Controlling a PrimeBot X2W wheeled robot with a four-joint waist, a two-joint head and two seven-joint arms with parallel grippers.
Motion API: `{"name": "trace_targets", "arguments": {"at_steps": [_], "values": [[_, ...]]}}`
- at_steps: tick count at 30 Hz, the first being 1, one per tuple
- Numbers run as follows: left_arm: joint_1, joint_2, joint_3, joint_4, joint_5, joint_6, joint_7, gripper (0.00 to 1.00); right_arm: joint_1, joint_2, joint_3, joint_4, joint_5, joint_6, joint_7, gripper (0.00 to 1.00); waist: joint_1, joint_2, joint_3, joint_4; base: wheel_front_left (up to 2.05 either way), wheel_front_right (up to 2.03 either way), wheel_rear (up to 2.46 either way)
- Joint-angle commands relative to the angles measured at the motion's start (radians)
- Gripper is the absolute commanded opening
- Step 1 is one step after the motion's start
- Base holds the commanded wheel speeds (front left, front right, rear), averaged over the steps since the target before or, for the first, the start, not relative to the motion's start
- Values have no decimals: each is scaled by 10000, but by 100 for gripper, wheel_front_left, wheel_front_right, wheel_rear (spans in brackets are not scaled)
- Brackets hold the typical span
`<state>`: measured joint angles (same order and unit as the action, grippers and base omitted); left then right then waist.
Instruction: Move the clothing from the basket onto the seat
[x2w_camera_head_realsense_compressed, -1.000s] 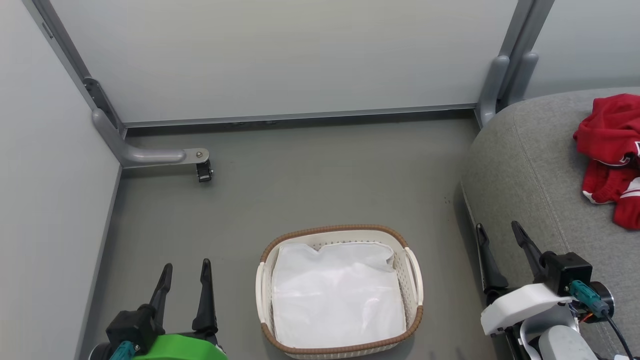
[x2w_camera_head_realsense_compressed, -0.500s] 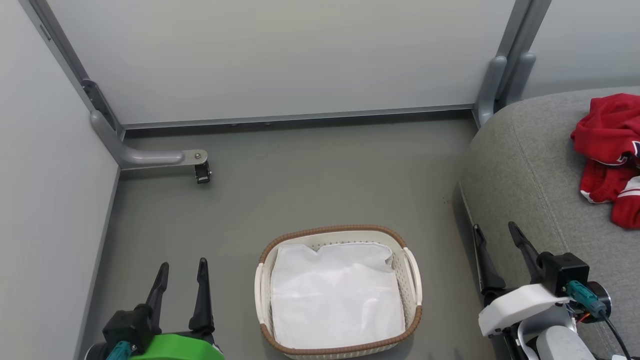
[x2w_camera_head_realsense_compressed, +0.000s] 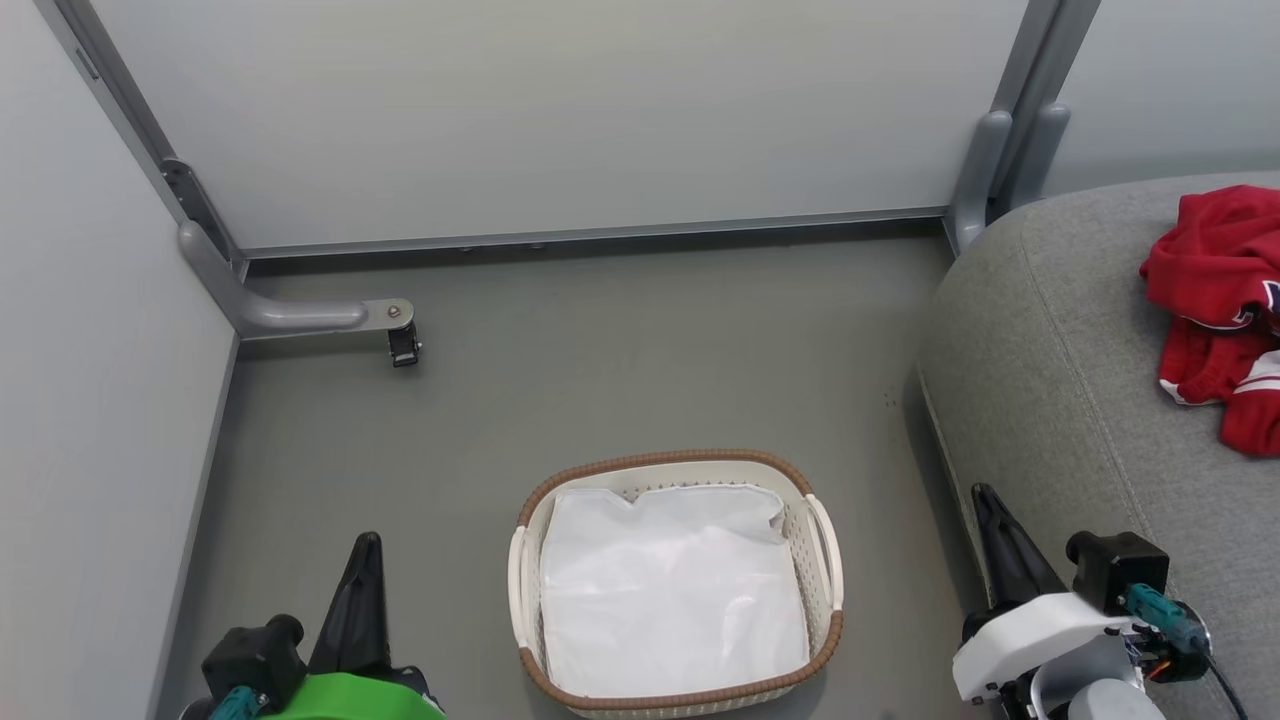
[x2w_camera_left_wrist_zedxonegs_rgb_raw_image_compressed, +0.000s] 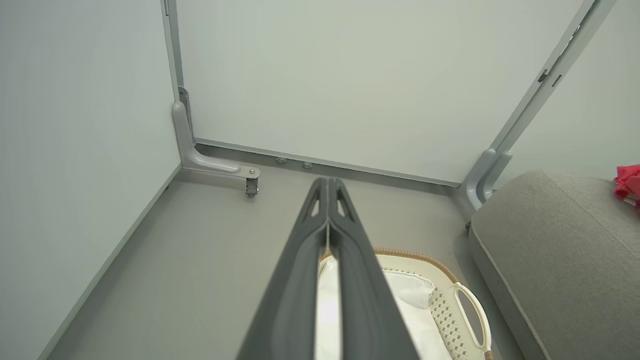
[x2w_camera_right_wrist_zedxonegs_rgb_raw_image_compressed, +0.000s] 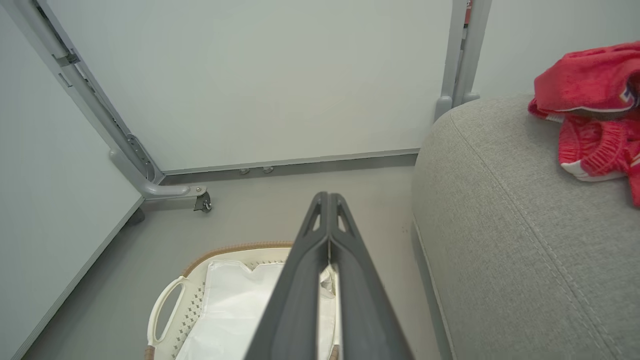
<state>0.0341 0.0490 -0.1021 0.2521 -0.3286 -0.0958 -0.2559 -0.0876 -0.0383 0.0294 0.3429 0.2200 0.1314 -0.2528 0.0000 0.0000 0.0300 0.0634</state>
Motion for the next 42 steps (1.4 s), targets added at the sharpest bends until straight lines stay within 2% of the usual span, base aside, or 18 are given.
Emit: {"name": "trace_targets", "arguments": {"at_steps": [1, 20, 42], "values": [[-57, 20, 62, -150, -477, -15, 74, 0, -153, -32, -89, -145, 477, 0, 119, 0, 0, 0, -4, -9, 0, 0, 0], [-446, 123, 464, -105, -3626, -103, 872, 0, -155, -60, -404, -401, 3791, -2, 973, 0, 0, 0, -45, -105, 0, 0, 0], [-762, 175, 881, -126, -6462, -185, 1639, 0, -192, -87, -718, -595, 6815, -5, 1780, 0, 0, 0, -92, -216, 0, 0, 0]]}}
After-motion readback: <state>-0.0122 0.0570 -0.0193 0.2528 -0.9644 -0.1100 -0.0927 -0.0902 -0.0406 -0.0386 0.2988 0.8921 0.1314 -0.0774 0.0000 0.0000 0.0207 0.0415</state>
